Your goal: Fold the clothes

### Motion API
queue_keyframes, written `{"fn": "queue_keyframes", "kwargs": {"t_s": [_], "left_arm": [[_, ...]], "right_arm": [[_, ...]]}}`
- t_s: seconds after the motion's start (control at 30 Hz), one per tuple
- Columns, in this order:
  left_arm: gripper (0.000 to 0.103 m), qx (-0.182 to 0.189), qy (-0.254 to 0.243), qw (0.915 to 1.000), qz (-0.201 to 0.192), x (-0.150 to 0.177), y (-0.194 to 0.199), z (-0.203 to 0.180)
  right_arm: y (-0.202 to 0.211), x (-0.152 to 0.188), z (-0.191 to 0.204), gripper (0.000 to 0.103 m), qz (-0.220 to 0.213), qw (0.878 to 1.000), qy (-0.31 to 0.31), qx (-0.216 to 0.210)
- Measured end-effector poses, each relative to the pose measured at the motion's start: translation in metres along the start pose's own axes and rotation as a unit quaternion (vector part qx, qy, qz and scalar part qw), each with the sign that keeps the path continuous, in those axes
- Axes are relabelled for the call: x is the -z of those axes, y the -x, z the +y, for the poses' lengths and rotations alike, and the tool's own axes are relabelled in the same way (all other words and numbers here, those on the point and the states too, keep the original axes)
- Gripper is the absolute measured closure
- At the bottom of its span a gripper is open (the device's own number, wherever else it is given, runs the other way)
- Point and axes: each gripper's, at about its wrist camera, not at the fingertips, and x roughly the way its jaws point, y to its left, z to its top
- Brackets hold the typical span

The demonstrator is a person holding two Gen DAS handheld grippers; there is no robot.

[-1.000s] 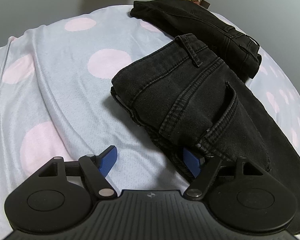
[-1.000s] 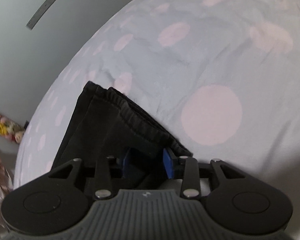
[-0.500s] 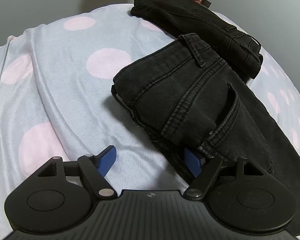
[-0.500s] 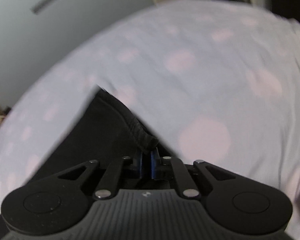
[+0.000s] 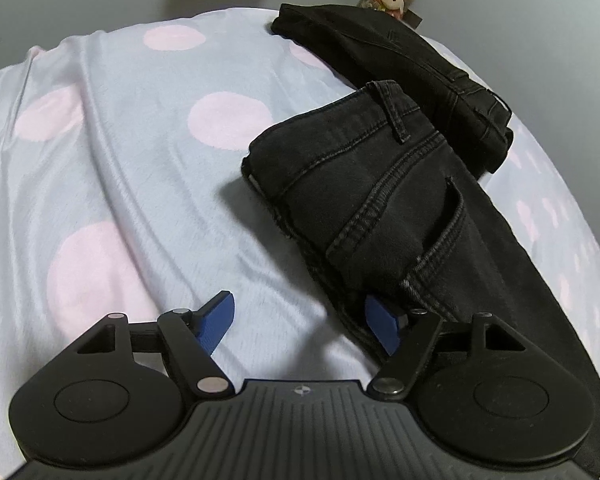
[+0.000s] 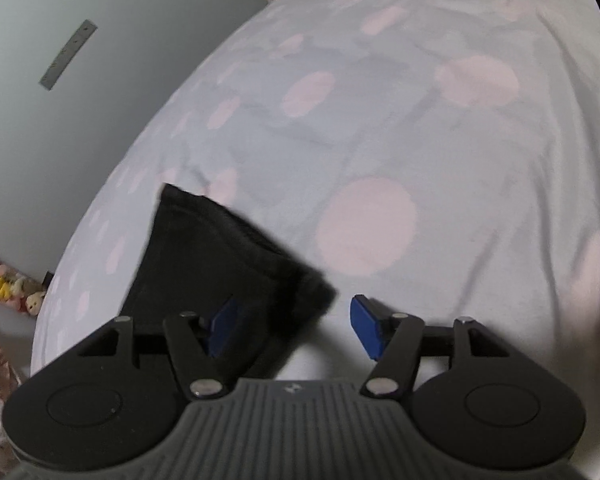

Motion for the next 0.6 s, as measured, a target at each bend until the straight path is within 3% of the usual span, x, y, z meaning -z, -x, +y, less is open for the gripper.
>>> {"fn": "queue_keyframes", "kwargs": {"t_s": [0.17, 0.23, 0.33, 0.5, 0.6], "left_arm": [[0.018, 0.012, 0.004, 0.9999, 0.007, 0.005, 0.018, 0.0], [0.018, 0.02, 0.003, 0.9998, 0.006, 0.007, 0.025, -0.001], [0.018, 0.031, -0.011, 0.9994, 0.005, 0.012, 0.034, -0.01], [0.025, 0.037, -0.045, 0.9983, -0.006, 0.02, 0.044, -0.036], [0.034, 0.04, -0.112, 0.9926, -0.024, 0.029, 0.055, -0.066]], "right_arm": [[-0.02, -0.005, -0.003, 0.036, -0.011, 1.0, -0.019, -0.016], [-0.028, -0.008, 0.002, 0.054, -0.011, 1.0, -0.011, -0.005], [-0.024, -0.011, 0.01, 0.071, -0.016, 1.0, 0.02, 0.004], [0.002, -0.022, 0.029, 0.082, -0.034, 0.998, 0.055, -0.023], [0.024, -0.028, 0.061, 0.084, -0.049, 0.994, 0.088, -0.034]]}}
